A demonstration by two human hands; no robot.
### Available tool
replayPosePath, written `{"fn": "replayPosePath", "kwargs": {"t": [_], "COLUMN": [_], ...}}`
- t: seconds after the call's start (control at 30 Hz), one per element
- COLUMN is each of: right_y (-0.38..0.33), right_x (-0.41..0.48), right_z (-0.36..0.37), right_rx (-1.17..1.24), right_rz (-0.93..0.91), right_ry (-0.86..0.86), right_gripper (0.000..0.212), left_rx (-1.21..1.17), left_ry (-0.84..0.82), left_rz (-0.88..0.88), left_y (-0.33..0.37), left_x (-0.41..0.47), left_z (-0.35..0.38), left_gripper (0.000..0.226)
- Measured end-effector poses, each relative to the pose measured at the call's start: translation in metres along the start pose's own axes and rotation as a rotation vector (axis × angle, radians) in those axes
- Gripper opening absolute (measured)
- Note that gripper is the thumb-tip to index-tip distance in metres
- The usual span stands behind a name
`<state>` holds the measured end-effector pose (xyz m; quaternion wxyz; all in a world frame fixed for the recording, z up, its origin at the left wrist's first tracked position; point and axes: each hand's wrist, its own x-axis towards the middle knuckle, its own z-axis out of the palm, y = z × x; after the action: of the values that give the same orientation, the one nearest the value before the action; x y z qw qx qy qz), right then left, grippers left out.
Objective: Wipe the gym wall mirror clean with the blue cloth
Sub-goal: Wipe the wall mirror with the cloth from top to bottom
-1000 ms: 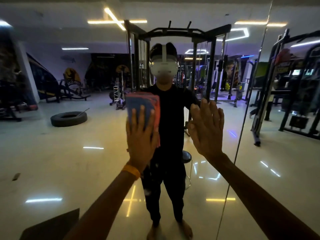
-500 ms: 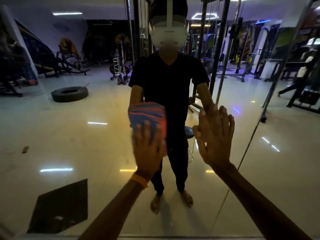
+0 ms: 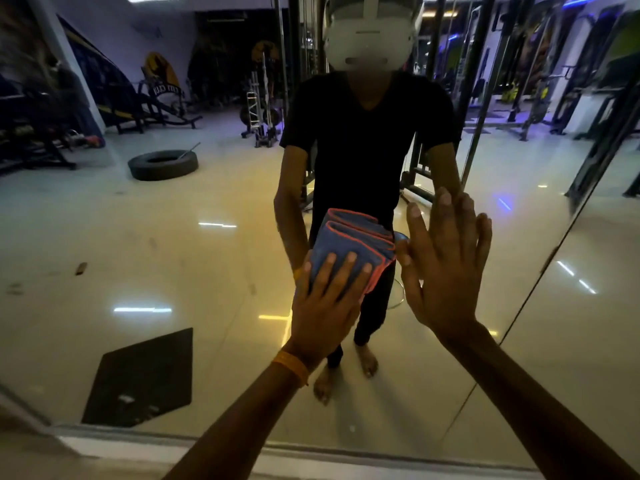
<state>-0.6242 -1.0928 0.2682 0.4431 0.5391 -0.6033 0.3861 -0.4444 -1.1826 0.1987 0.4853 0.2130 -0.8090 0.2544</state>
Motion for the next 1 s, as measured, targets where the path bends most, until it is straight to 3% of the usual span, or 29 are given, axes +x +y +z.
{"fn": "replayPosePath", "kwargs": {"t": [0.07,0.17,0.23,0.3,0.43,0.5,0.63,0.73,0.8,0.87,0.93,1.0], "right_y": [0.003,0.005,0.005,0.003,0.001,0.001,-0.002,-0.004,-0.002,0.004,0.008,0.006], "right_x": [-0.006,-0.015,-0.024,-0.032,-0.05,-0.057,-0.064,-0.065,-0.066,-0.066,-0.067,-0.068], "right_z": [0.001,0.0,-0.001,-0.003,-0.004,-0.004,0.0,0.002,0.002,0.001,0.001,0.004], "right_rx": [0.011,0.046,0.068,0.088,0.089,0.089,0.072,0.071,0.075,0.075,0.067,0.069], "right_rz": [-0.011,-0.016,-0.016,-0.011,-0.016,-0.016,-0.007,0.014,0.017,0.005,-0.007,0.013], "right_ry": [-0.006,-0.019,-0.027,-0.041,-0.08,-0.083,-0.078,-0.077,-0.071,-0.076,-0.085,-0.075], "right_gripper": [0.057,0.057,0.056,0.055,0.053,0.052,0.054,0.053,0.051,0.052,0.055,0.055], "left_rx": [0.009,-0.034,-0.107,-0.122,0.008,0.029,-0.022,-0.129,-0.108,-0.057,-0.01,0.009], "left_ry": [0.038,0.153,0.17,0.139,-0.034,-0.004,0.093,0.117,0.073,0.009,-0.01,0.031], "left_rz": [-0.035,-0.397,-0.515,-0.483,-0.08,-0.141,-0.44,-0.566,-0.524,-0.359,-0.22,-0.273], "left_y": [-0.02,-0.064,-0.069,-0.037,0.026,0.003,-0.065,-0.042,-0.001,0.021,0.003,-0.035], "left_x": [-0.002,-0.001,-0.004,-0.006,-0.025,-0.026,-0.032,-0.024,-0.024,-0.029,-0.035,-0.044], "left_z": [-0.003,-0.018,-0.023,-0.016,0.014,0.009,-0.017,-0.011,0.003,0.013,0.008,-0.006], "left_gripper": [0.075,0.065,0.063,0.064,0.069,0.074,0.068,0.071,0.069,0.066,0.065,0.063]}}
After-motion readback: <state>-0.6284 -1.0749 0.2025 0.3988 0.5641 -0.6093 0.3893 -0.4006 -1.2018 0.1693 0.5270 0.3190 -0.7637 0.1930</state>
